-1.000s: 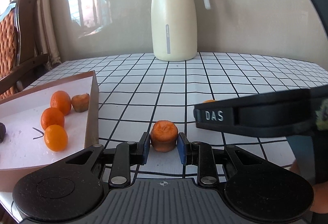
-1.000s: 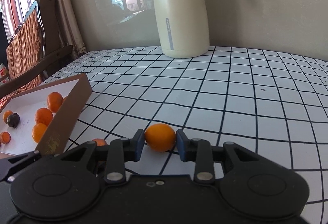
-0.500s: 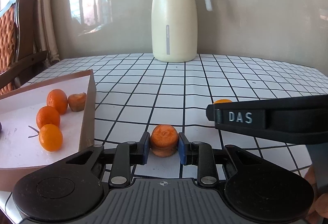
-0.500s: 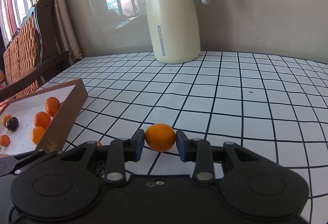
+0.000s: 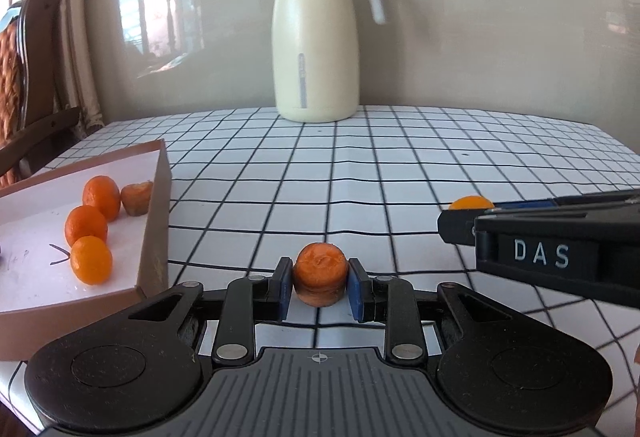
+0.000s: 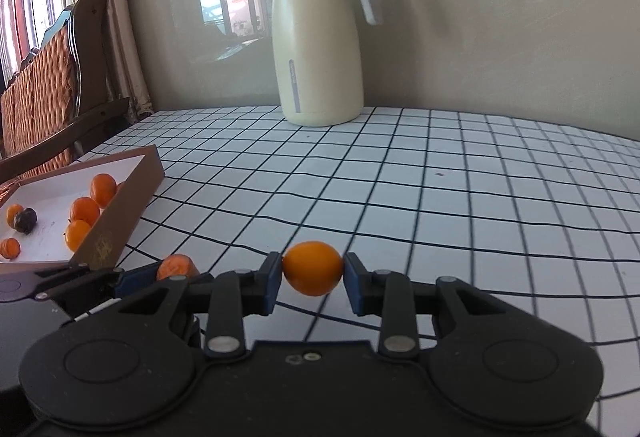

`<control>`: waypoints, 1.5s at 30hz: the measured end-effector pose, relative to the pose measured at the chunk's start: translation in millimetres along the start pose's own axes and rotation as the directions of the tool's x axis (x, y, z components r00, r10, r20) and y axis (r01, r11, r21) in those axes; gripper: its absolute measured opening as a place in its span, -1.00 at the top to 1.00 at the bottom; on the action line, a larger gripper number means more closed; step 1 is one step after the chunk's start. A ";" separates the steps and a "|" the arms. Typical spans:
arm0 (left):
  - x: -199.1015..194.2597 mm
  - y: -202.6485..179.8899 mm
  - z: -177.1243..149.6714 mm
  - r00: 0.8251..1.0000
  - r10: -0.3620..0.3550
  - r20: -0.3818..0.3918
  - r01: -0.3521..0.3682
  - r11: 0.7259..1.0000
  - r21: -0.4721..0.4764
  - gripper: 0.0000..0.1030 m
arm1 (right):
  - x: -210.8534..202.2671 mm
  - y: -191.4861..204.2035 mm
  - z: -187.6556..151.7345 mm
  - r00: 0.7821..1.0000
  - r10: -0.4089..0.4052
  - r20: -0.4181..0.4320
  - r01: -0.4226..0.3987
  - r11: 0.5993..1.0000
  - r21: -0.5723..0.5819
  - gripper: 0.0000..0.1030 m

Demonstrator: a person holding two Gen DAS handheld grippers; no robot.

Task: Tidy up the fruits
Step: 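Lift the carrot piece and orange and carry both over the white box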

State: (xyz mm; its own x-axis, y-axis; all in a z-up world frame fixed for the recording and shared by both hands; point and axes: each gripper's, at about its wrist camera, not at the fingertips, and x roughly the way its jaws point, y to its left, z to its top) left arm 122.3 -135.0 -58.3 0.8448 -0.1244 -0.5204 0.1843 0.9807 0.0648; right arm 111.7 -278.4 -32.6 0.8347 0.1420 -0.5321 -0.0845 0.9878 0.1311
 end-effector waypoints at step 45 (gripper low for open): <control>-111.0 97.2 -4.8 0.974 0.141 0.179 -0.123 0.986 -0.109 0.44 | -57.0 91.5 -5.2 0.953 0.186 0.237 -0.183 0.982 -0.037 0.52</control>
State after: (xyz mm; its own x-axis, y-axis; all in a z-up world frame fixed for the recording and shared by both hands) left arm 44.0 -25.1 1.7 0.9386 -0.0095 -0.3449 0.0231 0.9991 0.0353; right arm 53.6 -195.8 5.4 0.9090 0.3042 -0.2848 -0.2557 0.9468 0.1954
